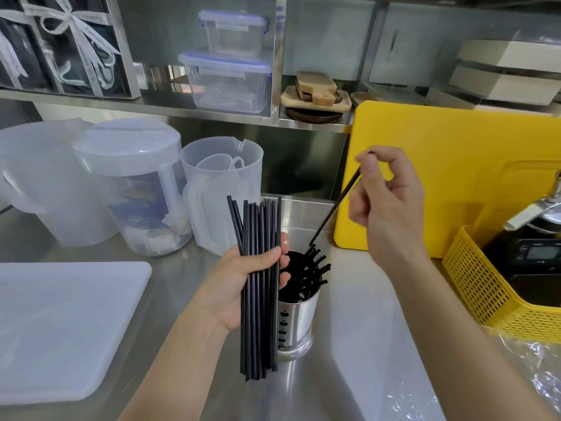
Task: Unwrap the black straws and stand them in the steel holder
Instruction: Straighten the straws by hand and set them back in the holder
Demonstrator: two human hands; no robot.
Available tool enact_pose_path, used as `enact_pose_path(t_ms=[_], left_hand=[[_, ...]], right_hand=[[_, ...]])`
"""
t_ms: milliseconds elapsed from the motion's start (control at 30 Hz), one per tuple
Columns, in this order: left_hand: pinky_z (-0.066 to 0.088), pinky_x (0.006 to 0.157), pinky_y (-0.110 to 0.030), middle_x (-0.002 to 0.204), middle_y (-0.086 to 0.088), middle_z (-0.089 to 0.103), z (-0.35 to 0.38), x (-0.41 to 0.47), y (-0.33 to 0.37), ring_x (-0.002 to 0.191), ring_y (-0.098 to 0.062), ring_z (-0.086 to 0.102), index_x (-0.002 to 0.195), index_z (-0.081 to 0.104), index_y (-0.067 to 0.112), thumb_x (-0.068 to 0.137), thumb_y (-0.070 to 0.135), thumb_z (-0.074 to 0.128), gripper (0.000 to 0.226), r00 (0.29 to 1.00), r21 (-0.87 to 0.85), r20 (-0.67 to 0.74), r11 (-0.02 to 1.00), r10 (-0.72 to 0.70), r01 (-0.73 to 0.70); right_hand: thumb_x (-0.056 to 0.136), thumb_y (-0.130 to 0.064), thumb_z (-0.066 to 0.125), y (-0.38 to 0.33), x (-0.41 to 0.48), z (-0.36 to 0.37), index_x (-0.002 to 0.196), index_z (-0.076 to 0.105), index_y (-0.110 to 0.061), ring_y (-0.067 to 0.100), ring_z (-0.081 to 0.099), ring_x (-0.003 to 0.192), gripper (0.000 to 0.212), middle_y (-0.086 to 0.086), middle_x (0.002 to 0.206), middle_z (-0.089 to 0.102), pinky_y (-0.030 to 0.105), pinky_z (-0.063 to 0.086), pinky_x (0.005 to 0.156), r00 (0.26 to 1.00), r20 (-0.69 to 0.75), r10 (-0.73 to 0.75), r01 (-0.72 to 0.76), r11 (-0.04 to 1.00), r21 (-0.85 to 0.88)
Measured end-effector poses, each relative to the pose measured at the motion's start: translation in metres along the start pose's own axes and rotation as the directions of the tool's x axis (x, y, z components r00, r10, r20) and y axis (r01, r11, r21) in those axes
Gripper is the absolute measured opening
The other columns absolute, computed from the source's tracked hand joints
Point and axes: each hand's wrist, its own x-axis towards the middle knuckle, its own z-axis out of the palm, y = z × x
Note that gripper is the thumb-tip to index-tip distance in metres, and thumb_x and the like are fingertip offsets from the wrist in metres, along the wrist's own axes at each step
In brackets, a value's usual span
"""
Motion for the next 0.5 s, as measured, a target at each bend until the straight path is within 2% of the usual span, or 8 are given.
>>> enact_pose_path(t_ms=[67, 133, 200, 233, 300, 367, 433, 500], left_hand=[[0.052, 0.049, -0.02, 0.079, -0.006, 0.067, 0.003, 0.0, 0.006, 0.058, -0.008, 0.062, 0.092, 0.067, 0.004, 0.069, 0.0, 0.058, 0.024, 1.0, -0.092, 0.013, 0.996, -0.007, 0.008], [0.051, 0.047, -0.018, 0.08, -0.009, 0.068, 0.004, 0.003, 0.014, 0.057, -0.009, 0.062, 0.091, 0.067, 0.003, 0.066, 0.001, 0.064, 0.025, 1.0, -0.204, 0.022, 0.979, -0.012, 0.017], [0.052, 0.046, -0.018, 0.08, -0.015, 0.069, 0.003, 0.008, 0.023, 0.058, -0.01, 0.065, 0.087, 0.07, 0.002, 0.052, -0.001, 0.082, 0.038, 0.996, -0.334, 0.09, 0.942, 0.002, 0.028], [0.052, 0.047, -0.019, 0.088, -0.021, 0.07, 0.001, 0.011, 0.028, 0.06, -0.01, 0.066, 0.087, 0.071, 0.002, 0.045, -0.004, 0.086, 0.045, 0.99, -0.394, 0.138, 0.918, 0.012, 0.044], [0.054, 0.05, -0.02, 0.111, -0.028, 0.064, -0.001, 0.017, 0.037, 0.063, -0.01, 0.067, 0.089, 0.07, 0.002, 0.049, -0.007, 0.084, 0.043, 0.981, -0.449, 0.189, 0.892, 0.034, 0.055], [0.054, 0.051, -0.019, 0.111, -0.02, 0.067, 0.0, 0.02, 0.042, 0.061, -0.008, 0.064, 0.088, 0.069, 0.003, 0.064, -0.003, 0.074, 0.026, 0.985, -0.367, 0.164, 0.93, 0.047, 0.017], [0.053, 0.05, -0.017, 0.101, -0.014, 0.07, 0.001, 0.02, 0.044, 0.058, -0.006, 0.061, 0.086, 0.068, 0.006, 0.075, 0.0, 0.058, 0.016, 0.988, -0.172, 0.14, 0.984, 0.071, -0.047], [0.052, 0.051, -0.017, 0.098, -0.012, 0.069, 0.002, 0.02, 0.041, 0.059, -0.006, 0.059, 0.084, 0.071, 0.008, 0.078, 0.0, 0.057, 0.017, 0.979, -0.011, 0.188, 0.997, 0.083, -0.082]], right_hand=[[0.087, -0.018, 0.054, 0.003, -0.009, 0.003, 0.087, 0.054, -0.014, 0.015, 0.061, 0.048, 0.004, 0.0, 0.056, 0.065, 0.022, 0.044, 0.041, 0.985, 0.172, -0.019, 0.011, 0.999, 0.046], [0.079, -0.01, 0.063, 0.012, -0.015, 0.003, 0.085, 0.057, -0.011, 0.017, 0.071, 0.068, 0.008, -0.001, 0.075, 0.074, 0.024, 0.053, 0.053, 0.933, 0.358, -0.03, -0.014, 0.993, 0.121], [0.071, -0.012, 0.073, 0.023, -0.019, 0.0, 0.081, 0.064, -0.014, 0.018, 0.072, 0.072, 0.013, 0.0, 0.079, 0.075, 0.026, 0.056, 0.059, 0.833, 0.552, 0.04, -0.135, 0.982, 0.132], [0.068, -0.018, 0.076, 0.027, -0.021, -0.002, 0.081, 0.067, -0.016, 0.02, 0.072, 0.072, 0.015, 0.003, 0.08, 0.075, 0.027, 0.056, 0.059, 0.767, 0.633, 0.102, -0.216, 0.971, 0.106], [0.066, -0.03, 0.08, 0.035, -0.022, -0.008, 0.084, 0.071, -0.017, 0.026, 0.071, 0.074, 0.024, 0.009, 0.083, 0.075, 0.029, 0.057, 0.062, 0.653, 0.728, 0.207, -0.319, 0.948, 0.017], [0.067, -0.033, 0.08, 0.038, -0.023, -0.011, 0.092, 0.073, -0.019, 0.025, 0.071, 0.076, 0.03, 0.009, 0.088, 0.075, 0.033, 0.058, 0.065, 0.603, 0.752, 0.265, -0.353, 0.935, -0.046], [0.071, -0.026, 0.078, 0.039, -0.02, -0.011, 0.103, 0.07, -0.023, 0.026, 0.07, 0.071, 0.033, 0.01, 0.087, 0.075, 0.036, 0.058, 0.061, 0.675, 0.654, 0.341, -0.363, 0.925, -0.108], [0.075, -0.023, 0.074, 0.042, -0.014, -0.01, 0.114, 0.062, -0.017, 0.025, 0.067, 0.062, 0.042, 0.011, 0.078, 0.072, 0.035, 0.056, 0.054, 0.746, 0.506, 0.433, -0.44, 0.891, -0.113]])
